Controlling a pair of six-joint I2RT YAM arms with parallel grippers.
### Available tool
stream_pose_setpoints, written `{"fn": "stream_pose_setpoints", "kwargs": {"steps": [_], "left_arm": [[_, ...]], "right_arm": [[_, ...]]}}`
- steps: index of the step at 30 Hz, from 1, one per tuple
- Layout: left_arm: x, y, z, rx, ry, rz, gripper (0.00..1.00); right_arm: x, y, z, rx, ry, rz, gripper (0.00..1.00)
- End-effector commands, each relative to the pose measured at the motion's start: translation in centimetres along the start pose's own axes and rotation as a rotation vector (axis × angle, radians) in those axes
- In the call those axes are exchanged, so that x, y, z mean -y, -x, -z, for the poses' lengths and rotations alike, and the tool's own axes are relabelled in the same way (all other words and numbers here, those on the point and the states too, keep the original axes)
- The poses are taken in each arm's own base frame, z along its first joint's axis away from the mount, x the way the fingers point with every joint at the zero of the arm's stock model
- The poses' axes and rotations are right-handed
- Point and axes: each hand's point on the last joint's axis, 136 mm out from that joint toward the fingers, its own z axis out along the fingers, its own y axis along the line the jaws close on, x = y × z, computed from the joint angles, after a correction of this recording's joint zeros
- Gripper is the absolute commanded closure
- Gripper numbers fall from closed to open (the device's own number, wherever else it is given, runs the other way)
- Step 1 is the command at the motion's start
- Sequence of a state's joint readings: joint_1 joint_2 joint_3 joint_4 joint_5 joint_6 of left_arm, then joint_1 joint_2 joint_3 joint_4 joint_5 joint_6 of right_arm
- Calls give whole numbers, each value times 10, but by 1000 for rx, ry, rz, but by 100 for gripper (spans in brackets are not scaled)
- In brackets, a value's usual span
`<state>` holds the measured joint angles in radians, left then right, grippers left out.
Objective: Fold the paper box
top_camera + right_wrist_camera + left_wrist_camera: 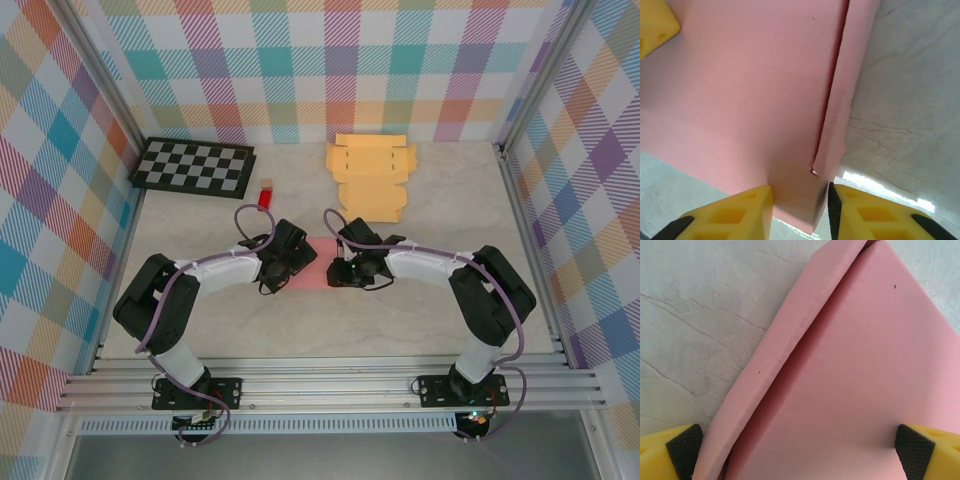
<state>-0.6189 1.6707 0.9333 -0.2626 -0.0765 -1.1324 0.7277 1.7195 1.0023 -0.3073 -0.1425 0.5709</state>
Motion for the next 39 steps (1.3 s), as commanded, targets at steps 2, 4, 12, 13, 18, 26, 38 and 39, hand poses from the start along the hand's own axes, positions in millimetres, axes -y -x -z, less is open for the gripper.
{"fn": "stream_pose_setpoints", "kwargs": {"steps": [2,4,12,13,18,26,38,39], "left_arm": [[-39,-7,-10,-29,162,-16,0],[-39,-7,-11,-31,164,-17,0],[-39,-8,-12,-33,170,-20,0],[-39,-8,-13,-33,172,-20,0],[-40,-7,-13,-34,176,-23,0],[-45,-6,-15,-35,191,-23,0],[-52,-7,-16,-36,205,-24,0],[-52,-7,-16,-37,207,-25,0]], "right_arm": [[9,-10,-7,-11,-33,27,63],[9,-11,-8,-13,-31,27,64],[12,-13,-9,7,-25,40,66],[14,-14,-9,11,-29,43,66],[27,-24,-12,7,-63,52,65],[34,-37,-10,2,-53,45,68],[41,-33,-11,34,-82,3,74],[44,-33,-11,37,-92,1,74]]}}
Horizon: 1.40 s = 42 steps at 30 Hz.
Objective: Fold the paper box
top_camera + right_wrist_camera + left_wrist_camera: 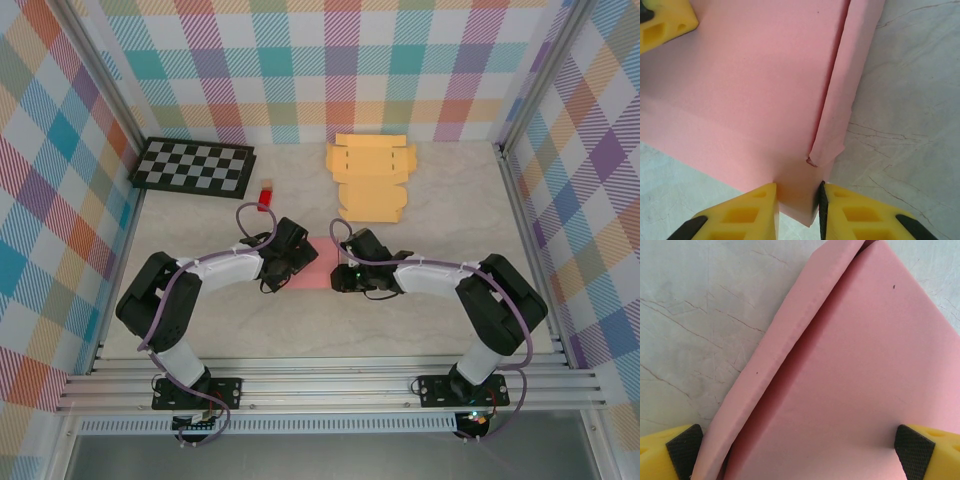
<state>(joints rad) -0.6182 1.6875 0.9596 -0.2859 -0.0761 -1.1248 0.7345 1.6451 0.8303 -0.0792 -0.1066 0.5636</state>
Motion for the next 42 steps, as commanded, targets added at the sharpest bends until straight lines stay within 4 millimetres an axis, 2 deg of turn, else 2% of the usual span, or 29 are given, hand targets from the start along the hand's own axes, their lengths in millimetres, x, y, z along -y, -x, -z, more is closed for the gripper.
{"fn": "stream_pose_setpoints", "kwargs": {"steps": [1,9,12,21,27,31,35,42], "left_arm": [[-54,-9,-16,-35,194,-19,0],[-58,-11,-18,-43,203,-25,0],[-60,-11,-19,-48,210,-26,0],[-64,-7,-14,-37,220,-43,0],[-65,-5,-15,-31,224,-46,0],[-65,-5,-16,-32,227,-46,0],[-66,-8,-19,-43,229,-45,0],[-63,-6,-19,-39,225,-52,0]], "right_arm": [[38,-33,-4,-85,-143,-36,74],[56,-37,-11,-88,-208,-20,75],[56,-37,-11,-75,-195,-3,74],[57,-40,1,-43,-190,-21,71],[53,-36,14,-26,-189,-30,70],[46,-30,24,-5,-174,-25,70],[37,-24,26,12,-136,-21,71],[3,-6,50,57,-40,-28,70]]}}
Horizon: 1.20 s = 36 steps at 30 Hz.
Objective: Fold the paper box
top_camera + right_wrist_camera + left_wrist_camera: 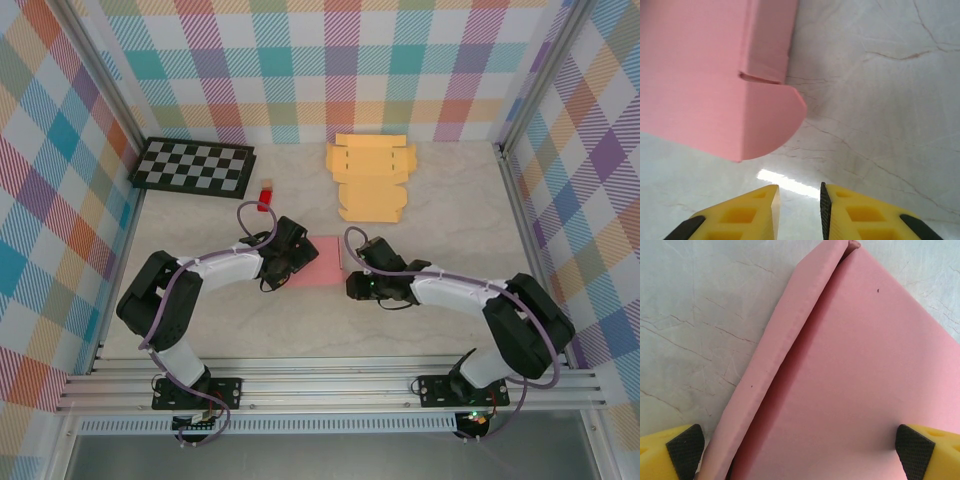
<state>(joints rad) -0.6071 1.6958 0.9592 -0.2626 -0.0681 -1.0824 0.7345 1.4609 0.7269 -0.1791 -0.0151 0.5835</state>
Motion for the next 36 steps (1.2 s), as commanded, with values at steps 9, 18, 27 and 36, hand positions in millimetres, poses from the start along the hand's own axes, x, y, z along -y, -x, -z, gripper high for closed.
{"fn": "stream_pose_setpoints", "kwargs": {"steps": [9,18,27,36], "left_arm": [[-65,-11,-14,-43,240,-27,0],[-65,-12,-15,-50,241,-26,0],[-63,-13,-17,-57,238,-29,0],[-62,-14,-17,-65,237,-32,0]], "right_arm": [[-21,17,1,-15,24,-7,57],[-32,23,-20,-9,81,17,59],[-37,30,-22,-2,86,18,59],[-37,31,-35,-19,86,43,58]]}}
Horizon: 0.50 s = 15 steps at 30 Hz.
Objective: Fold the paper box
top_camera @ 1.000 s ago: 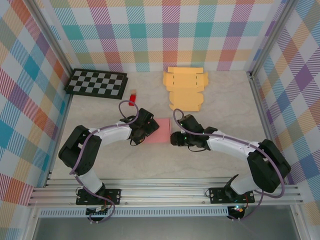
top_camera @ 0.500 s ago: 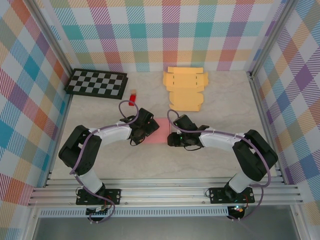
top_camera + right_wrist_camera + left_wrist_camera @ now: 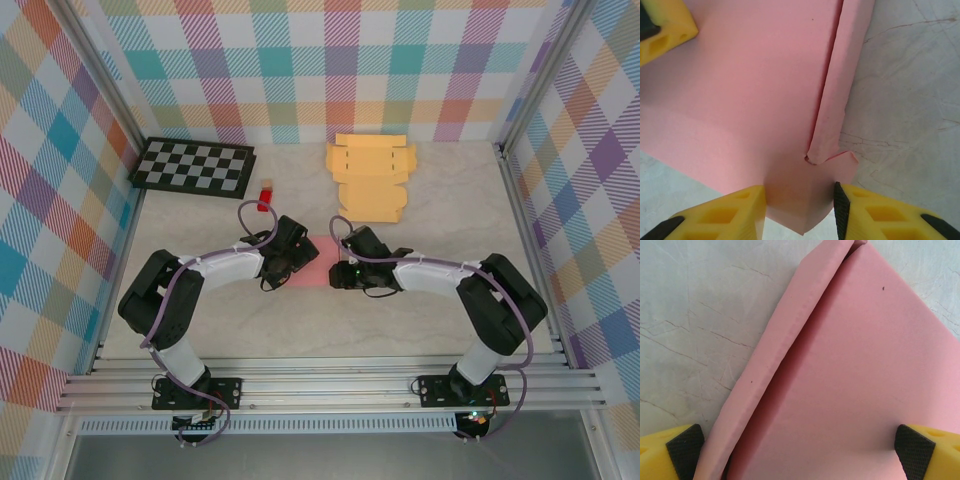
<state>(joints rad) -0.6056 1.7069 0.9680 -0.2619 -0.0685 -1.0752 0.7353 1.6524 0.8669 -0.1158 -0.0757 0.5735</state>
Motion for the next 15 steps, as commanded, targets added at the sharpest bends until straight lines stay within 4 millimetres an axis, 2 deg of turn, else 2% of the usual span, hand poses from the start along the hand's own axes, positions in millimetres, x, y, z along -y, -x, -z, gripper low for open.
{"fn": "stream_pose_setpoints", "kwargs": {"steps": [1,4,8,15], "left_arm": [[-62,-15,-15,-66,231,-26,0],[-63,-15,-15,-65,234,-27,0],[-63,-16,-16,-70,233,-26,0],[-62,-17,-19,-76,232,-25,0]], "right_arm": [[-11,6,-5,0,33,31,58],[-16,9,-4,3,52,27,59],[-22,11,0,4,74,29,65],[-31,13,9,2,106,22,62]]}}
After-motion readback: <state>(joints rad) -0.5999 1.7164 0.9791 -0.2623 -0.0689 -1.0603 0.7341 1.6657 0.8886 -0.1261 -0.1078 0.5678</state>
